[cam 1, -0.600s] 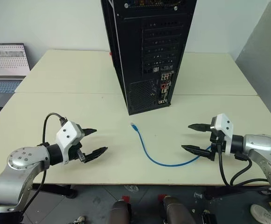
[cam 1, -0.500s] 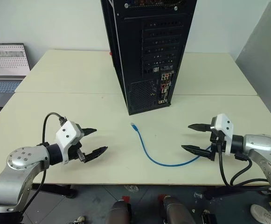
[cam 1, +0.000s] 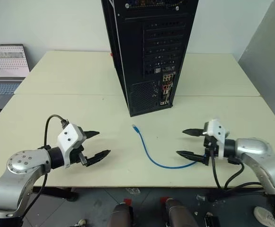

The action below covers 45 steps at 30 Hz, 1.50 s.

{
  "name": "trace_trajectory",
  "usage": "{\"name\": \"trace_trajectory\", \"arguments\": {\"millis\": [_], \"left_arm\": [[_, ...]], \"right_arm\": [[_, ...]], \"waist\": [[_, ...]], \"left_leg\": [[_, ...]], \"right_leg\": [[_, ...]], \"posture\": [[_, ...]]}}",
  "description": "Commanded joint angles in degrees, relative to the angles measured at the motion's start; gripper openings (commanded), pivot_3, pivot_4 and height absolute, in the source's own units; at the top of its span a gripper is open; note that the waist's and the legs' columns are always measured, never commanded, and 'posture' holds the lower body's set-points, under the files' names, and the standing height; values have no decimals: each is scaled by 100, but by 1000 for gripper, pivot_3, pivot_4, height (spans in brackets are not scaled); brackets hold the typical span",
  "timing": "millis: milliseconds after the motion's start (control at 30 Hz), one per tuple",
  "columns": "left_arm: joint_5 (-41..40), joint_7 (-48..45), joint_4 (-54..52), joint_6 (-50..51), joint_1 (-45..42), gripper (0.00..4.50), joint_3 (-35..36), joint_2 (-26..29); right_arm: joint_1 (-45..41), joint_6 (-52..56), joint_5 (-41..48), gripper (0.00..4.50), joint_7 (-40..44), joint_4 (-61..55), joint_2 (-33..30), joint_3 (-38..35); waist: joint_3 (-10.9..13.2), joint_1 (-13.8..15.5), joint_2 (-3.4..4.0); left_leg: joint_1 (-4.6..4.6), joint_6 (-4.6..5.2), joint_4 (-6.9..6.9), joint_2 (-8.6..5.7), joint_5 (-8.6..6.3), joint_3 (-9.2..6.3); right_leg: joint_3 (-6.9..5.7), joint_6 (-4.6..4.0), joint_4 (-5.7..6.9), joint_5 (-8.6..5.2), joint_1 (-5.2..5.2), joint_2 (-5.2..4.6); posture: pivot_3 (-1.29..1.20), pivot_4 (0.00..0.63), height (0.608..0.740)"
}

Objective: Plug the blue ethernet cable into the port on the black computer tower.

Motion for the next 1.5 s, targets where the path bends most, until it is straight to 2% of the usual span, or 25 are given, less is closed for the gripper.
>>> {"name": "trace_trajectory", "arguments": {"millis": [33, 200, 333, 567, 733, 1067, 1100, 1200, 1233, 1500], "left_arm": [[97, 24, 33, -94, -113, 4488, -34, 58], [209, 65, 164, -198, -232, 4488, -170, 2], [289, -4, 217, -330, -235, 4488, -259, -8], [353, 8, 271, -459, -293, 4488, -367, -52], [414, 6, 346, -546, -349, 4500, -404, -71], [442, 29, 544, -681, -499, 4500, -456, -187], [429, 28, 574, -672, -533, 4500, -458, -217], [396, -23, 667, -620, -628, 4500, -511, -267], [377, -55, 703, -605, -656, 4500, -541, -283], [574, -199, 1071, -887, -901, 4500, -838, -313]], "right_arm": [[-582, 240, -358, 4500, -518, 185, 626, 559], [-1056, 342, -820, 4500, -1073, 881, 1528, 1117], [-1290, 396, -1091, 4500, -1538, 1531, 2262, 1285], [-1342, 429, -1371, 4500, -1644, 1847, 2649, 1514], [-1390, 443, -1557, 3594, -1668, 1859, 2730, 1608], [-1496, 452, -1871, 1077, -1743, 1866, 2716, 1593], [-1507, 456, -1873, 721, -1722, 1846, 2690, 1582], [-1540, 437, -1863, 135, -1569, 1681, 2524, 1591], [-1550, 427, -1850, 17, -1493, 1603, 2448, 1595], [-1593, 471, -1661, 17, -1087, 1212, 2052, 1454]], "waist": [[-1, -6, -1], [-3, 14, -6], [-3, 13, -6], [-3, 9, -6], [-3, 8, -6], [-3, 7, -6], [-3, 7, -6], [-3, 7, -6], [-3, 9, -6], [-3, 9, -6]], "left_leg": [[1, 0, -1, 0, 0, 0], [-6, -1, 0, -4, 0, -4], [-7, -1, 0, -3, 0, -4], [-7, -1, -1, -6, 0, -6], [-7, -1, -1, -6, 0, -6], [-7, -1, -1, -6, 0, -6], [-7, -1, -1, -6, 0, -6], [-7, -1, -1, -6, 0, -9], [-8, -1, -1, -6, 0, -9], [-8, -1, 0, -8, 0, -11]], "right_leg": [[0, 0, 1, 0, 0, 0], [-4, -2, 1, 0, -5, -2], [-5, -3, 3, 1, -7, -4], [-8, -4, 4, 1, -8, -9], [-9, -4, 5, 1, -9, -8], [-10, -4, 5, 1, -9, -8], [-10, -4, 5, 1, -9, -8], [-13, -4, 6, 1, -9, -8], [-13, -4, 5, 1, -8, -8], [-17, -4, 5, 1, -8, -10]], "posture": [[0, 150, 740], [0, 150, 740], [0, 150, 740], [0, 150, 740], [0, 150, 740], [0, 150, 740], [0, 150, 740], [0, 150, 740], [0, 150, 740], [0, 150, 740]]}}
